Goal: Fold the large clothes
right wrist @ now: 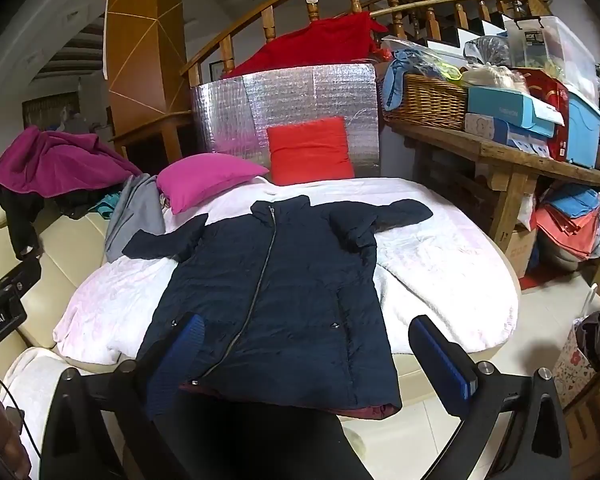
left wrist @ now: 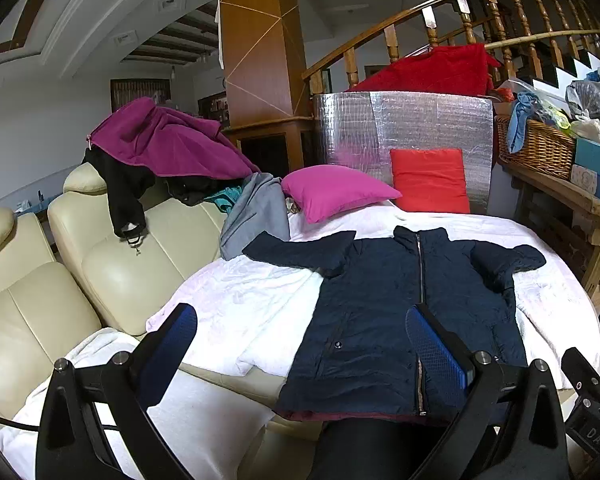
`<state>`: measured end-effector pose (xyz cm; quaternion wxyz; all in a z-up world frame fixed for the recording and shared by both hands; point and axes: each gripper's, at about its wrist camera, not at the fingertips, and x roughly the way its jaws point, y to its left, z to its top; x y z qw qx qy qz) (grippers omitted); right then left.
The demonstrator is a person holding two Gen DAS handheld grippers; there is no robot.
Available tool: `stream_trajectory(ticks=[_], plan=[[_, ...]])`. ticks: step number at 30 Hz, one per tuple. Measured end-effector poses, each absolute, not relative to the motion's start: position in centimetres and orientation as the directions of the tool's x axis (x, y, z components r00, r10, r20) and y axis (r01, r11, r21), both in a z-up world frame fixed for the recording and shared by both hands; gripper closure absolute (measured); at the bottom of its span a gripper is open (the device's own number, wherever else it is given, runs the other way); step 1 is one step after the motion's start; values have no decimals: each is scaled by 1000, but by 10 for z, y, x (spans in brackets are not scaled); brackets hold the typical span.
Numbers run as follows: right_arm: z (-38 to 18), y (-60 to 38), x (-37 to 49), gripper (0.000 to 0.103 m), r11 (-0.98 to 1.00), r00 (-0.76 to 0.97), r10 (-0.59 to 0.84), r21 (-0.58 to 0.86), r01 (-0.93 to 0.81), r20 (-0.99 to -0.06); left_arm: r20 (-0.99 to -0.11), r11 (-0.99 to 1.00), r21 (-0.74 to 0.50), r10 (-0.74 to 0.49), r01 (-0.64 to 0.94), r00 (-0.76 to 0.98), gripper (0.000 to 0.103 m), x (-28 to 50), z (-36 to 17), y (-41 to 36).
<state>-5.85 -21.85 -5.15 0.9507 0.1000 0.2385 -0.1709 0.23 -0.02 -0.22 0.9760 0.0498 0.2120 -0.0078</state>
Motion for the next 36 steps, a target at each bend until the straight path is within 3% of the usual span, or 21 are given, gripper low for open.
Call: stream_trajectory(ticks=[28,36], plan=[[-55,-222,-50,0,916,853,-276,148,373,-442,-424,994,101,4,43,906,0,11,-11,-3],[-59,-231,-42,0,913,829,-282,130,386,-483,-448,993,106,10,42,894,0,20,-17,-9]])
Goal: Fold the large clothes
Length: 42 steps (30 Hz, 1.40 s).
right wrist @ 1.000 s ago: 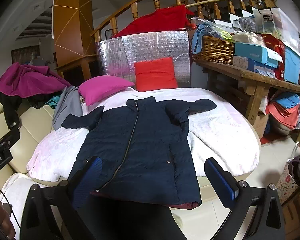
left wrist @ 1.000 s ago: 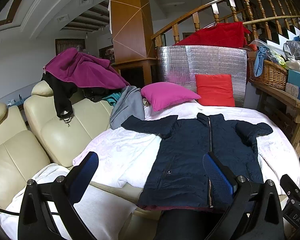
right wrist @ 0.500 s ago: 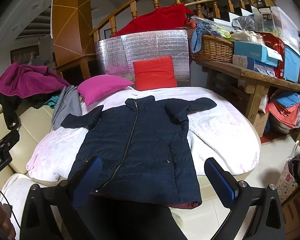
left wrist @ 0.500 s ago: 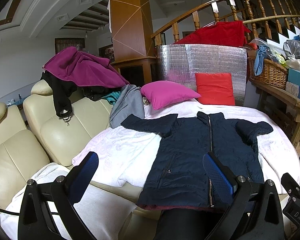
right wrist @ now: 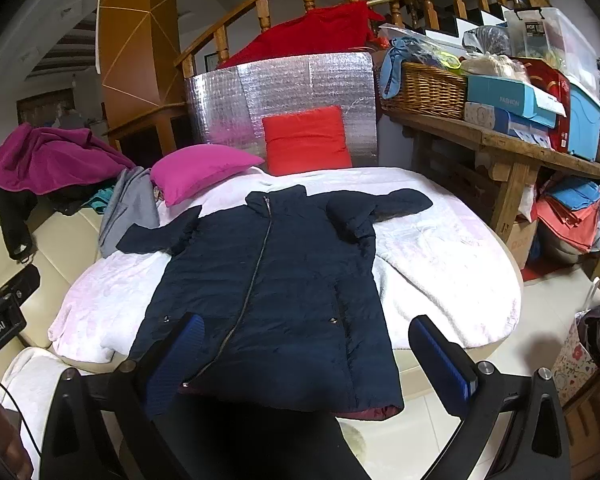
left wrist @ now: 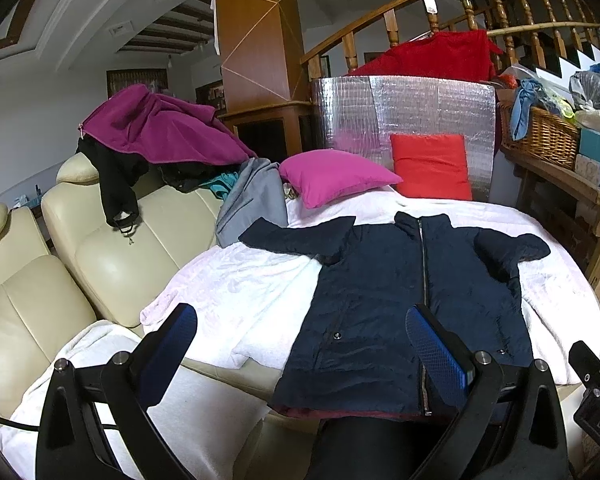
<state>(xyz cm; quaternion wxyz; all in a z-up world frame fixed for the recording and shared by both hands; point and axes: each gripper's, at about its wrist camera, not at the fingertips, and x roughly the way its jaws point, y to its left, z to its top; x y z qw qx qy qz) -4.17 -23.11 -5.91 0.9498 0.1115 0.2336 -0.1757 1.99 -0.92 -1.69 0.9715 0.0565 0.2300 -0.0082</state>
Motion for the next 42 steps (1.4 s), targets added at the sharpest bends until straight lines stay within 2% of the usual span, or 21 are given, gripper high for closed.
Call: stream_trajectory(ticks=[9,11,18,24,26,28,31,35,39,42], plan=[[-65,-249,-26,0,907,801,-269,139,397,-535,-456,992,119,26,31,889,0,37,-20,-20],[-64,-259,-22,0,907,810,-270,144,395,-521,-459,992,122,26,34,888,0,43,-18,-24],[-48,-320,10,0,886,822,-230,239,399,-521,-587,988,83,-55,127,808,0,120,-10,-60],[-47,-416,67,0,834,825,-205,348,429,-526,-682,994,26,-59,104,729,0,222,-37,-107],[-59,-454,99,0,798,836,-124,447,404,-534,-690,995,53,-21,80,724,0,254,-54,-123],[-69,-482,124,0,775,822,-99,475,417,-560,-732,998,-1,-46,66,680,0,283,-72,-137],[-106,-538,178,0,692,813,1,588,419,-582,-773,999,-40,-49,28,632,0,317,-102,-158],[-160,-596,234,0,548,813,79,707,448,-577,-829,1000,-18,-12,-5,559,0,358,-146,-178],[-207,-638,279,8,391,834,109,795,464,-541,-854,997,-21,21,-75,519,0,385,-178,-181],[-242,-658,305,15,286,827,102,812,508,-553,-862,996,18,62,-92,503,0,401,-205,-181]])
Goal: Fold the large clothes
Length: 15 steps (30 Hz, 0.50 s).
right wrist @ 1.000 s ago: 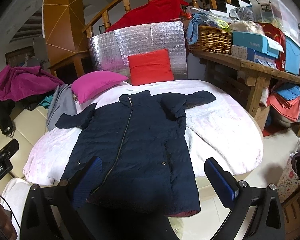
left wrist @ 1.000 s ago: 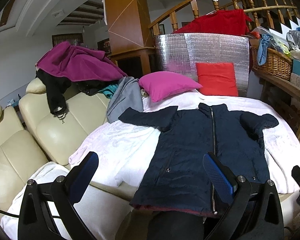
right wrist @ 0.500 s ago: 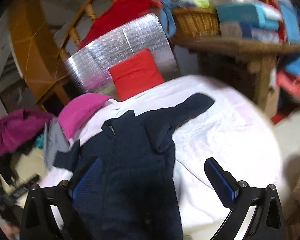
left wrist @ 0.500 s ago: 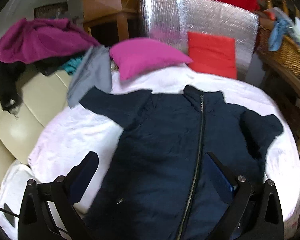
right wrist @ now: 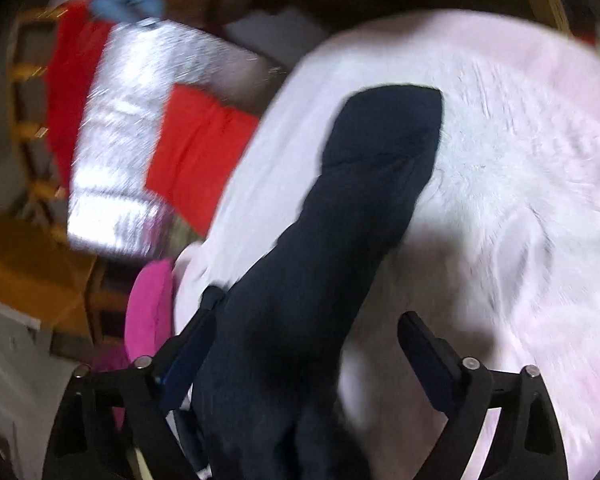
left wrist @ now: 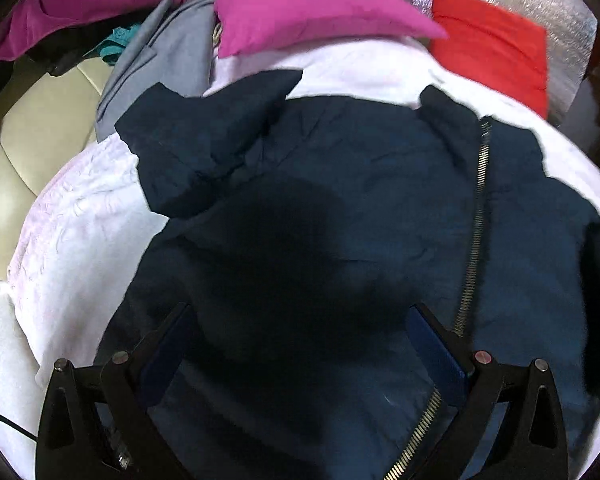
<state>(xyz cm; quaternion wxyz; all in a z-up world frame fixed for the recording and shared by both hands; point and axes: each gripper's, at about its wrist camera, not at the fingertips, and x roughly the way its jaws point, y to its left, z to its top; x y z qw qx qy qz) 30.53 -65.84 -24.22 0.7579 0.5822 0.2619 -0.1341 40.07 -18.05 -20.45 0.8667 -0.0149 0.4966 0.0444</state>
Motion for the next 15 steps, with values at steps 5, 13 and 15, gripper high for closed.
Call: stream_trajectory(ticks=[5,13,15], plan=[[-272,-685,338,34,179,843,78,840,513,-532,-878,994,19,68,-108,473,0,421,-226,-174],[-239,-677,357,84,315,863,-21,816,485,-505,-898,994,16,61,-105,435,0,433,-243,-158],[-216,-660,356,85,383,878,-35,805,453,-477,-903,994,1,46,-107,427,0,435,-246,-153]])
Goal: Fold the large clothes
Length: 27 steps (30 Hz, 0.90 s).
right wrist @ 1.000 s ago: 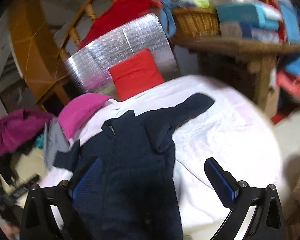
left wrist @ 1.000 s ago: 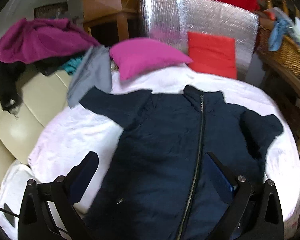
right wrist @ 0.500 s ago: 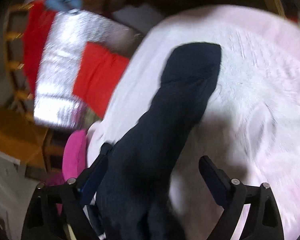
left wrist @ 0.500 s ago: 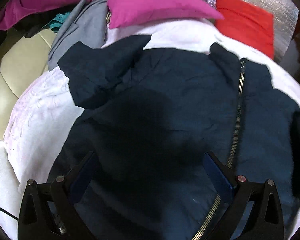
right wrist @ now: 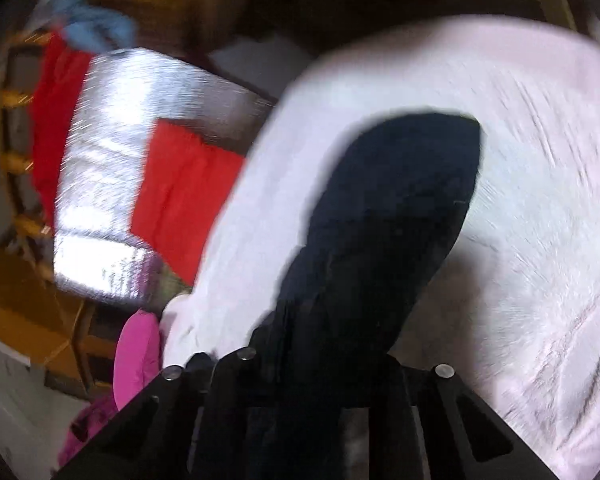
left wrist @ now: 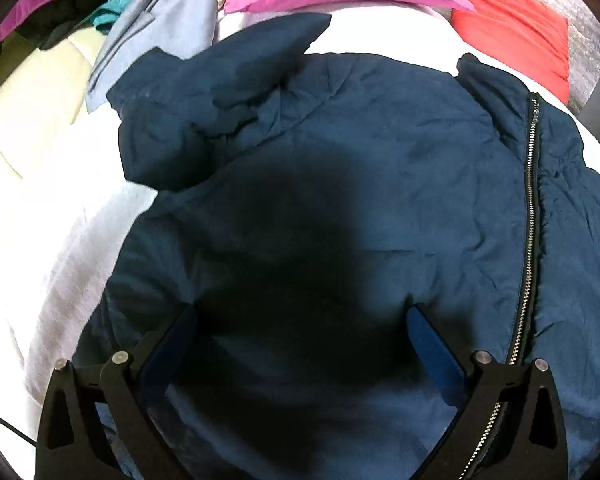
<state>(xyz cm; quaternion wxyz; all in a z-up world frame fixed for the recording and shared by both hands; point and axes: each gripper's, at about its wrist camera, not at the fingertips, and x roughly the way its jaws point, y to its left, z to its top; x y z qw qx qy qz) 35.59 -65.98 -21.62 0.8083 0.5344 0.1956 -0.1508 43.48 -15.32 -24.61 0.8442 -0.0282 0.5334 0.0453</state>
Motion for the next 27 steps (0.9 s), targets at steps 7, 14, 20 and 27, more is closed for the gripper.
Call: stream_trajectory(ticks=[7,14,20,27], plan=[[-139,-563,359,85,645,905,44,704,297,-422,-898,999,-7,17,-53,441,0,437,-259,-146],[-129,-447,369,85,777,862,185,608,166,-472,-908,990,-140,-119,-24,401,0,449,-243,-107],[-162,-380,369,82,740,823,267,654,158,-502,-830,997,-61,-21,-53,557,0,455,-205,-73],[-204,-360,370,24,577,768,389,785,227,-509,-793,997,-56,-13,-52,610,0,441,-194,-62]])
